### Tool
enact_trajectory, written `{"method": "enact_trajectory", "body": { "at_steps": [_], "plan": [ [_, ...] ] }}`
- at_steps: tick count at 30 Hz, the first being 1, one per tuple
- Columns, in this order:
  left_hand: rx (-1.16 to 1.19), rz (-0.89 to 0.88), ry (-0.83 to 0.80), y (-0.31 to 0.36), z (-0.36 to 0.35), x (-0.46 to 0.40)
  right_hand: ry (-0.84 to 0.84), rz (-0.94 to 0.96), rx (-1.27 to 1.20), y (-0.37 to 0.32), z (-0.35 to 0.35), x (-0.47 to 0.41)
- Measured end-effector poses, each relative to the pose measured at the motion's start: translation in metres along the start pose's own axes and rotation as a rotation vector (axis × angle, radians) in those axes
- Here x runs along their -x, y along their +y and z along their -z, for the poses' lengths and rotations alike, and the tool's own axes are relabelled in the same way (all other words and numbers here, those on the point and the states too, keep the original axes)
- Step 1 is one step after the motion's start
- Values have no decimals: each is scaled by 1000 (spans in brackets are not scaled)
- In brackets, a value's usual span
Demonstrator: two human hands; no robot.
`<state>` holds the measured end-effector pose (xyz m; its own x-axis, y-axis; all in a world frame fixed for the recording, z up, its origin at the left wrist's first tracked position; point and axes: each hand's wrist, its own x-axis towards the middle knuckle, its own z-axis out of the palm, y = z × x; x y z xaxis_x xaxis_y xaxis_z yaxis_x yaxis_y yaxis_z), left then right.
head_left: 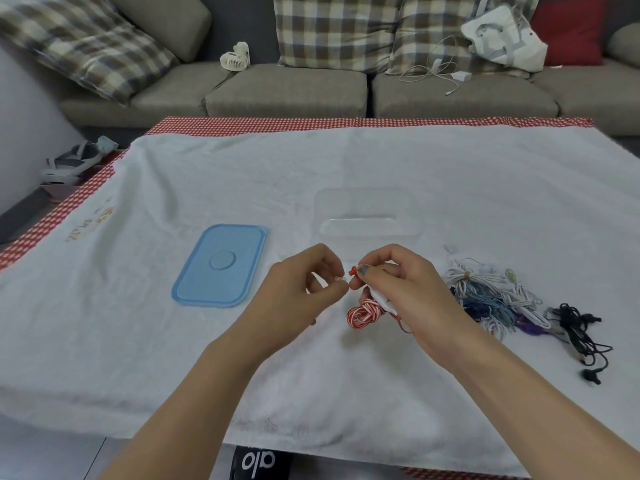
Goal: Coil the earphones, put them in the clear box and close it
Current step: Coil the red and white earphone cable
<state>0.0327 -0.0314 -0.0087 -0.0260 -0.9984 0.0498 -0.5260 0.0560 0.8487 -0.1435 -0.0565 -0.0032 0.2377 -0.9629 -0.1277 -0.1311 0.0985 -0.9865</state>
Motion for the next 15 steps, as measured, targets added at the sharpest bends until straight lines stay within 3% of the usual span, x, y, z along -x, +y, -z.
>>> {"method": "enact_trajectory", "body": {
  "at_steps": [15],
  "plan": [
    [75,-44,10,6,0,1,-8,70,26,-3,3,5]
  ]
}}
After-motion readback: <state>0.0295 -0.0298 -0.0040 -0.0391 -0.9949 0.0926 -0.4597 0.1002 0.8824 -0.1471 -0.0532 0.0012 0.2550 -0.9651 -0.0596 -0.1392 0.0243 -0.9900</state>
